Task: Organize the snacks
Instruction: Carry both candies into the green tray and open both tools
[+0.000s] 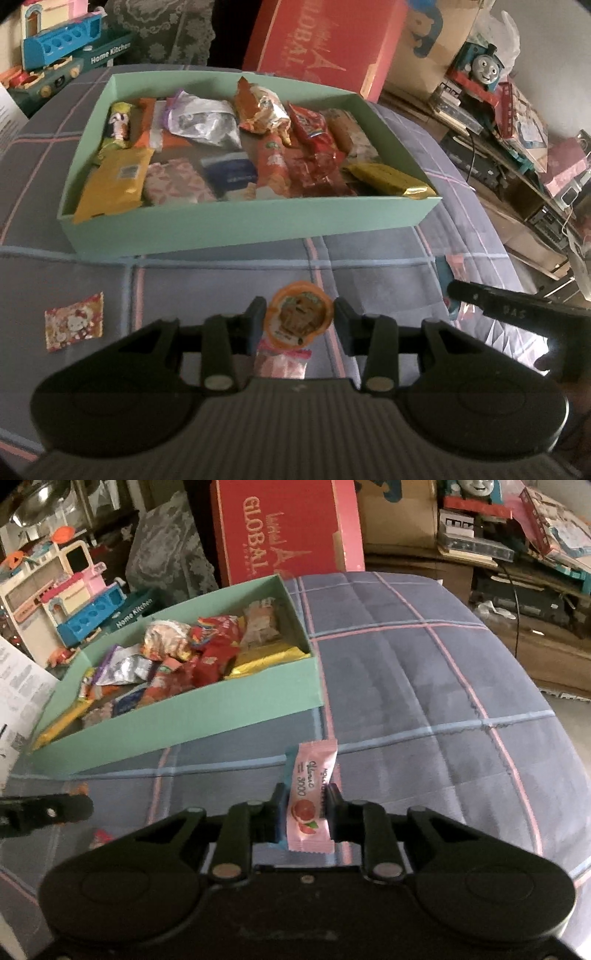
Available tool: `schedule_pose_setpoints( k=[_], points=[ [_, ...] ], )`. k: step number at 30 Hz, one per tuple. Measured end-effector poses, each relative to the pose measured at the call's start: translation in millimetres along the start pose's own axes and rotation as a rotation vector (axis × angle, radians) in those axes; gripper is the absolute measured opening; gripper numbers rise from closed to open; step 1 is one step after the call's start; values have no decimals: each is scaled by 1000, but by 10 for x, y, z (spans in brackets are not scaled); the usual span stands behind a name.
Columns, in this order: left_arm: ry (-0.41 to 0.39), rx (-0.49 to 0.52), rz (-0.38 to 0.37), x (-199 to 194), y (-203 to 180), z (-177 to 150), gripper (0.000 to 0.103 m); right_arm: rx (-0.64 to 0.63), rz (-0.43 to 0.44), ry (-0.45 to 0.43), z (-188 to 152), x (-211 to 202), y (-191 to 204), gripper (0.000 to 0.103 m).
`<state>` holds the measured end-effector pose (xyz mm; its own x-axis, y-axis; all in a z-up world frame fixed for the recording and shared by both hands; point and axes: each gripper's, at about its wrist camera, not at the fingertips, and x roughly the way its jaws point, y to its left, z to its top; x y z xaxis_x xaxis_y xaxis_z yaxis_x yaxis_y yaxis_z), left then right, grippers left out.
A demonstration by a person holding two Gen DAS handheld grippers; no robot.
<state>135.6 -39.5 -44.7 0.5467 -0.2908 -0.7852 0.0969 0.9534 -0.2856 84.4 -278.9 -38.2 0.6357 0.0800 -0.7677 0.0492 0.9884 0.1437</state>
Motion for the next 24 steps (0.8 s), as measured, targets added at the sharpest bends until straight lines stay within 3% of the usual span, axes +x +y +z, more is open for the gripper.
schedule_pose_setpoints(
  k=[5, 10, 18, 24],
  points=[
    [-26, -25, -7, -86, 99, 30, 39, -6, 28, -44, 106, -188, 117, 21],
    [-92, -22, 23, -194, 203, 259, 39, -13, 82, -91, 390, -275, 269, 21],
    [-188, -10, 83, -237, 317, 881, 39, -10, 128, -143, 879, -66, 476, 21],
    [-189, -15, 124, -38, 391, 1201, 39, -13, 124, -131, 1117, 211, 561, 22]
  ],
)
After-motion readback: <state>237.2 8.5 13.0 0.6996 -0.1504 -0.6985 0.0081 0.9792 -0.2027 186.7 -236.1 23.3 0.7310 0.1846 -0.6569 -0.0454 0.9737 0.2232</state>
